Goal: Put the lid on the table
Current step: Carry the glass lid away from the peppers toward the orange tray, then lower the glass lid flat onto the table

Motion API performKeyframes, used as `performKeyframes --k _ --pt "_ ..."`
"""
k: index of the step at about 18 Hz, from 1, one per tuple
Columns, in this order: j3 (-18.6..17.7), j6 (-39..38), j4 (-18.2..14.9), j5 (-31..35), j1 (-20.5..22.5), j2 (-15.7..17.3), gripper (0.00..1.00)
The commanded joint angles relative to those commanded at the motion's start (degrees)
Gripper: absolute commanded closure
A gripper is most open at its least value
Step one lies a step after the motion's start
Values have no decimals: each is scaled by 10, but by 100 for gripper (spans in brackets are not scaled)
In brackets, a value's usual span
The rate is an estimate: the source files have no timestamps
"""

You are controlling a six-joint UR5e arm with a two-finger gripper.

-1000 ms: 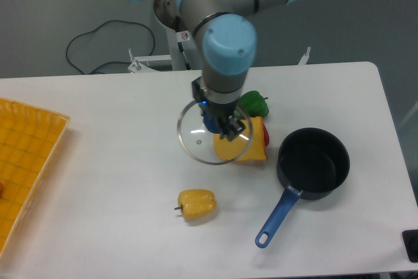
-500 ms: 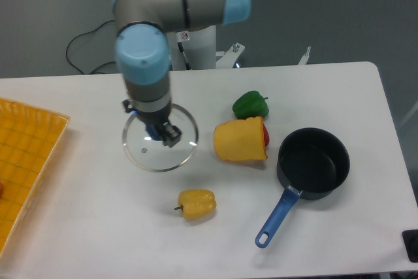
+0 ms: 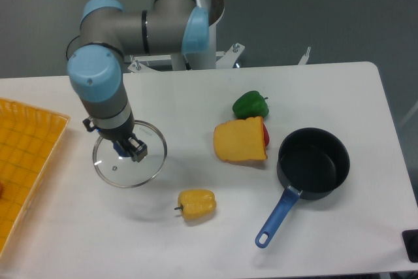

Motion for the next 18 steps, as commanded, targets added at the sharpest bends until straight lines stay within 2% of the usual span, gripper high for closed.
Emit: performKeyframes --k 5,10,14,18 --pt "-8 -29 34 2 -18 -23 47" --pt "-8 -33 38 5 -20 -32 47" --pt "-8 -64 75 37 -40 -61 47" --pt "-7 -68 80 45 -43 -74 47"
